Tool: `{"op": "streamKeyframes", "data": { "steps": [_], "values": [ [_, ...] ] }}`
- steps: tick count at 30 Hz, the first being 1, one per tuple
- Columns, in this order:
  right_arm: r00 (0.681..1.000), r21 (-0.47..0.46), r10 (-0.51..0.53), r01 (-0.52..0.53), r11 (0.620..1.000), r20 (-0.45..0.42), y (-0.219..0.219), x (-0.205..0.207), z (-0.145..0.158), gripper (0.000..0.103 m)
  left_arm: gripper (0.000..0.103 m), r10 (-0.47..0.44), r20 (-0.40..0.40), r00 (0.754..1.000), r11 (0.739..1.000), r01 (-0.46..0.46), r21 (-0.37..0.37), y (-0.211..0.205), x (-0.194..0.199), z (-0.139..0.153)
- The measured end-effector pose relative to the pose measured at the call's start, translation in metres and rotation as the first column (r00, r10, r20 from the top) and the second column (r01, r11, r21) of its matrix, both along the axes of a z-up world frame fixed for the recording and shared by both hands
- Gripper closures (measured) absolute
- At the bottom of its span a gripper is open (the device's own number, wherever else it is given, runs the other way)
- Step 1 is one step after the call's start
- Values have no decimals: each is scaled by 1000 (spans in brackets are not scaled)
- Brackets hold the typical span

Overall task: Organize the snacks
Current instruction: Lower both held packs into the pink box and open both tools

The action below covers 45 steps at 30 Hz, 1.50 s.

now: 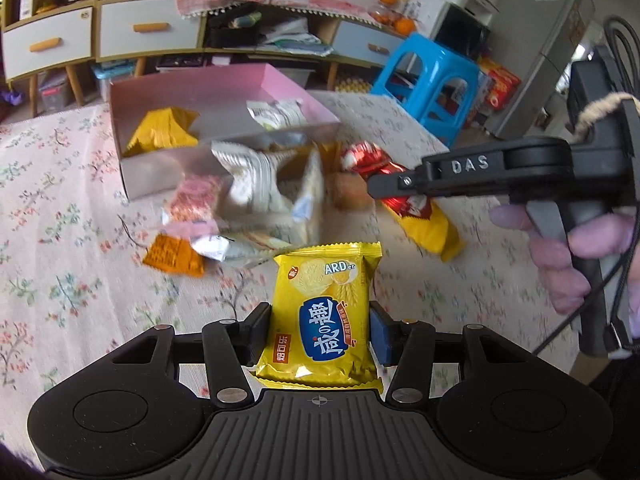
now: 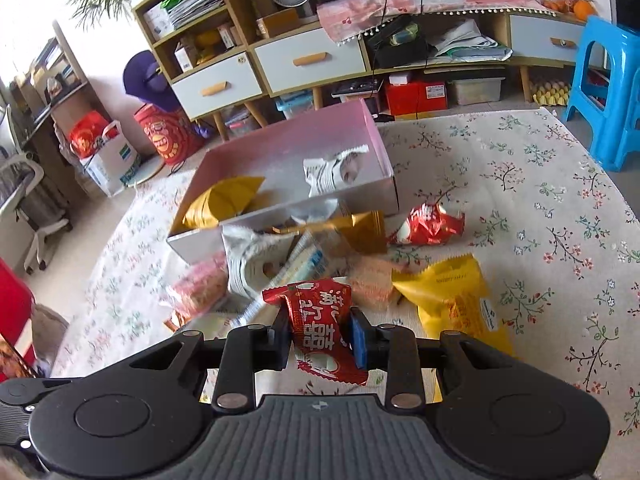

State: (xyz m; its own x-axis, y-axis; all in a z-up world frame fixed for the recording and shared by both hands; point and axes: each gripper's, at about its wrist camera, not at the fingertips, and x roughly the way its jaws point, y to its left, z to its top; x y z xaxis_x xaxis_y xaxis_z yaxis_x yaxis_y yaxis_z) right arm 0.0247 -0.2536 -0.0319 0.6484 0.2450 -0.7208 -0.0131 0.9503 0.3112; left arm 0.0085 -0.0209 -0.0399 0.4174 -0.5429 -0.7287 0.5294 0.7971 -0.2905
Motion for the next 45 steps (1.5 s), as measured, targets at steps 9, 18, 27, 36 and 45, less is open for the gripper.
{"op": "streamKeyframes", "data": {
  "steps": [9, 18, 27, 36, 45],
  "values": [
    [999, 56, -43, 42, 998, 8, -2, 23, 20, 85, 55, 69, 6, 998, 996, -68, -55, -5, 30, 19],
    [996, 90, -83, 81, 993, 17, -2, 58, 30, 85, 55, 175, 54, 983, 982, -171, -74, -10, 70, 32],
    [992, 74, -94, 88, 993, 80, 1, 106, 27, 85, 55, 262, 89, 961, 965, -258, -50, -26, 129, 23],
    [995, 36, -52, 49, 998, 89, -4, 146, 11, 84, 55, 286, 99, 953, 958, -287, -7, -40, 167, -6],
    [996, 29, -29, 26, 999, 90, -5, 166, -8, 82, 55, 309, 104, 945, 950, -313, 24, -46, 193, -25]
  ]
}}
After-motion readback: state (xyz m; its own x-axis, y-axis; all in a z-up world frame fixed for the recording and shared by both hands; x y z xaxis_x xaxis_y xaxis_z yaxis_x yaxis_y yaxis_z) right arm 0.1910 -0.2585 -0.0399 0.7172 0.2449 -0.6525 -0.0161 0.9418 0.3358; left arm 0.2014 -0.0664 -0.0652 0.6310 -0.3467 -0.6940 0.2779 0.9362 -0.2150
